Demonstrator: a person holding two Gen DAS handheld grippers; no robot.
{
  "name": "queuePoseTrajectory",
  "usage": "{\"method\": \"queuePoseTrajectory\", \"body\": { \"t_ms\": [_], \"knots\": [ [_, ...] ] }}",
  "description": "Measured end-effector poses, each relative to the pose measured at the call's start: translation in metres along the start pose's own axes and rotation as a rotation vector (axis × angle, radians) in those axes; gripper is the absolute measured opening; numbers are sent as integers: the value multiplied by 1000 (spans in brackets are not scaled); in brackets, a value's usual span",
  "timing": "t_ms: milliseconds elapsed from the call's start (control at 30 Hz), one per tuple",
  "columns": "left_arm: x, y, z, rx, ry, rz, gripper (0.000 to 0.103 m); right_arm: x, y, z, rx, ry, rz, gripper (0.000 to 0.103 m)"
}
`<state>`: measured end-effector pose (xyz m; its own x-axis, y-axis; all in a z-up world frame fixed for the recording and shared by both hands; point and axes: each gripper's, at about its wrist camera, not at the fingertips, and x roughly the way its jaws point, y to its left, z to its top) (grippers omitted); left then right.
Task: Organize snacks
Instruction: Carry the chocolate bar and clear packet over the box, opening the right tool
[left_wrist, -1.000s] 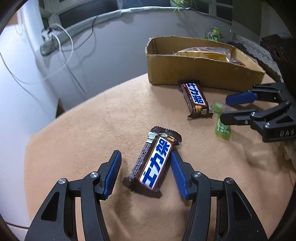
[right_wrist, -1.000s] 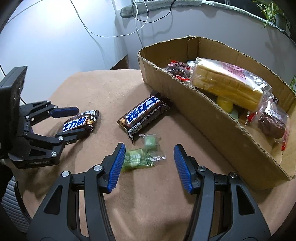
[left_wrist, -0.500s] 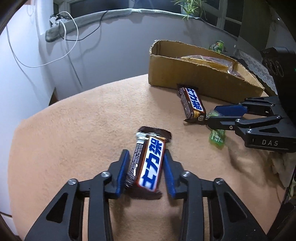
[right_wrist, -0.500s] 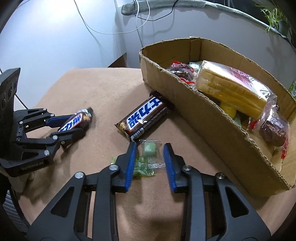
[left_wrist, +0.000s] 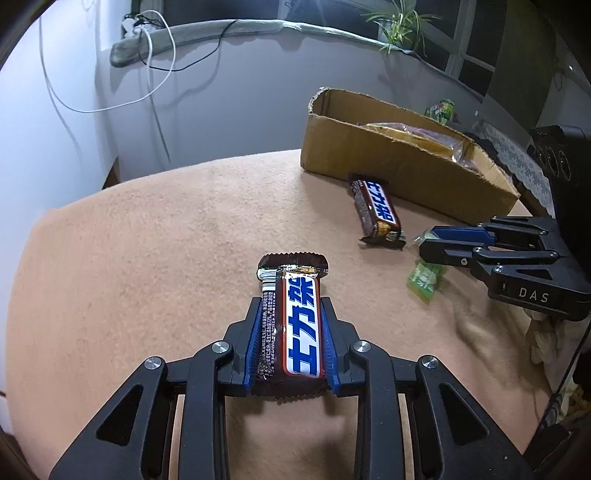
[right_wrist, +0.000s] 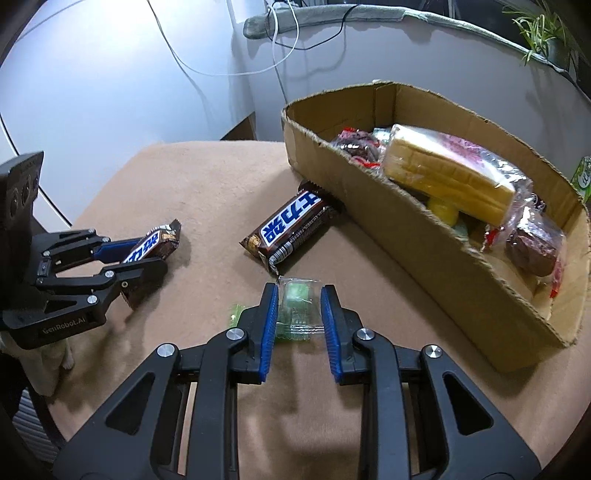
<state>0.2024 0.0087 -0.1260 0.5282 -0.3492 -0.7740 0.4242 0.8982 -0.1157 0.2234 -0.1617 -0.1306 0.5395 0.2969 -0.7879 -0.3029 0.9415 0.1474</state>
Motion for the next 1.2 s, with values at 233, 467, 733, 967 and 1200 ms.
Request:
{"method": "queuePoseTrajectory", "body": {
  "t_ms": [233, 467, 733, 967, 1200],
  "knots": [
    [-18, -7, 2, -29, -44, -20, 27, -27, -2, -1, 2, -44, 4, 25],
    [-35, -22, 12, -37, -91, -52, 27, -60, -11, -2, 13, -97, -11, 25],
    [-42, -45, 25, -29, -125, -81, 27, -95, -35, -2, 35, -150, -47, 25],
    [-40, -75, 44, -7, -153, -126, 27, -113, -59, 4, 53, -176, -78, 25],
    [-23, -100, 69, -14, -162, -169, 27, -117, -81, 14, 66, -193, -104, 25]
  ]
}}
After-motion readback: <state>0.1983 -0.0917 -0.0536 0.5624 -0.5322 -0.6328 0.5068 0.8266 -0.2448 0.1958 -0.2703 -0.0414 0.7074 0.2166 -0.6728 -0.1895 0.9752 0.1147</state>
